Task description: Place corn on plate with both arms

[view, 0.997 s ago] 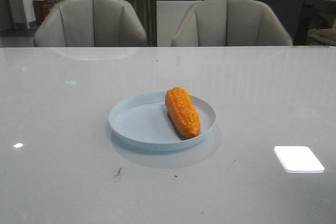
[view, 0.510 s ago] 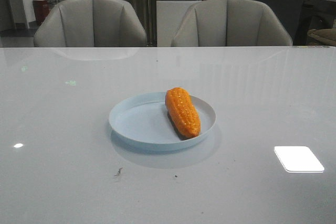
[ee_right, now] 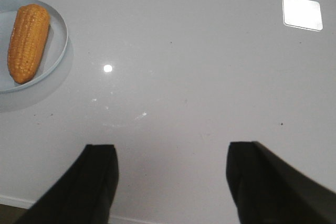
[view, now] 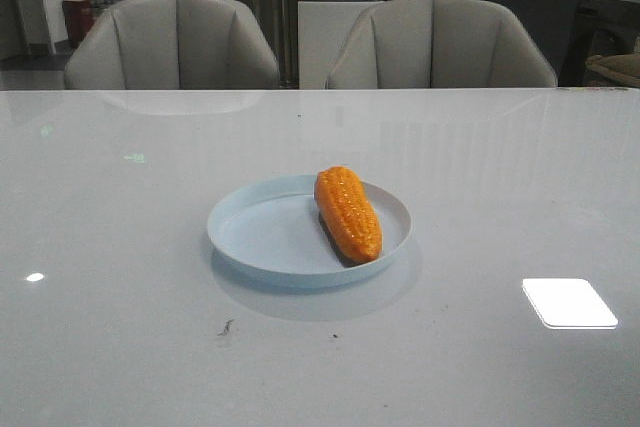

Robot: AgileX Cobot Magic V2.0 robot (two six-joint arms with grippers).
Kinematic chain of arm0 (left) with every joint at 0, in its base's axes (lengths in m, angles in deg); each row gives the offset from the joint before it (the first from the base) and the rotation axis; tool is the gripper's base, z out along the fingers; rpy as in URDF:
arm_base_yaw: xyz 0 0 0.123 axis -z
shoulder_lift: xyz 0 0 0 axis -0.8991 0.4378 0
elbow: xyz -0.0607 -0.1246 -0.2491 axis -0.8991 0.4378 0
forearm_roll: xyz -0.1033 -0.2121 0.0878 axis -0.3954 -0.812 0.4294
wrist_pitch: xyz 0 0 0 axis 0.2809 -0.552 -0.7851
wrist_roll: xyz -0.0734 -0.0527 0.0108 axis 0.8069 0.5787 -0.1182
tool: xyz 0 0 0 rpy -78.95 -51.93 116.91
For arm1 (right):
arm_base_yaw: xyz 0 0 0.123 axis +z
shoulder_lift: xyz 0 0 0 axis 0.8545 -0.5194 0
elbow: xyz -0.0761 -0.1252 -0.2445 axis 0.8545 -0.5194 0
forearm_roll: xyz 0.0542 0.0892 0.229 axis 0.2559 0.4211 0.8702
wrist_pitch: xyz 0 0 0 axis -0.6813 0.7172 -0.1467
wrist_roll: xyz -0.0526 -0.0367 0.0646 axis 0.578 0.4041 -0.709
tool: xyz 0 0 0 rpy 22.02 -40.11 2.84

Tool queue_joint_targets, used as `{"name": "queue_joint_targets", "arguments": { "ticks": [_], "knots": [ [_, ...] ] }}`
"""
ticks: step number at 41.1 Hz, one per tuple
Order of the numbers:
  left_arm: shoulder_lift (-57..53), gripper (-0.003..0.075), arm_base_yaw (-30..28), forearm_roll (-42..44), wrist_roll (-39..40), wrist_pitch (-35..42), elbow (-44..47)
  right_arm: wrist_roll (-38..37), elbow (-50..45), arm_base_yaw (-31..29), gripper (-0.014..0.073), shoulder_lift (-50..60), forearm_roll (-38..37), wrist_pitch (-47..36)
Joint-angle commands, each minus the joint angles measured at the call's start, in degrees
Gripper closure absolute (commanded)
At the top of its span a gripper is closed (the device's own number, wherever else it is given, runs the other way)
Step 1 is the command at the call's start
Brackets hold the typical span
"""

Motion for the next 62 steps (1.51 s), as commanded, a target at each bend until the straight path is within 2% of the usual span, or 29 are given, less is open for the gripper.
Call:
{"name": "queue_joint_targets", "arguments": {
  "ticks": [1, 20, 26, 29, 42, 45, 56, 62],
  "knots": [
    [-1.0, 0.0624, 0.3, 0.0, 0.5, 4.2, 2.2, 0.0, 1.4, -0.1, 0.0052, 0.1, 0.2, -4.0],
    [-1.0, 0.0624, 0.3, 0.0, 0.5, 4.2, 2.2, 0.0, 1.4, -0.1, 0.0052, 0.1, 0.2, -4.0],
    [-1.0, 0.0624, 0.3, 0.0, 0.5, 4.2, 2.2, 0.0, 1.4, -0.1, 0.0068, 3.8, 0.1, -2.9],
    [-1.0, 0.0624, 0.3, 0.0, 0.5, 4.2, 2.2, 0.0, 1.4, -0.1, 0.0118, 6.9, 0.1, -2.7],
    [-1.0, 0.0624, 0.3, 0.0, 0.5, 4.2, 2.2, 0.0, -2.0, -0.1, 0.0454, 22.3, 0.8, -4.3],
    [-1.0, 0.0624, 0.3, 0.0, 0.5, 4.2, 2.2, 0.0, -5.8, -0.1, 0.0547, 25.6, 2.5, -7.6],
    [-1.0, 0.0624, 0.3, 0.0, 0.5, 4.2, 2.2, 0.0, -23.0, -0.1, 0.0537, 33.8, 11.7, -28.4],
    [-1.0, 0.0624, 0.3, 0.0, 0.5, 4.2, 2.2, 0.0, -31.2, 0.1, 0.0537, 36.2, 12.3, -37.7]
  ]
}}
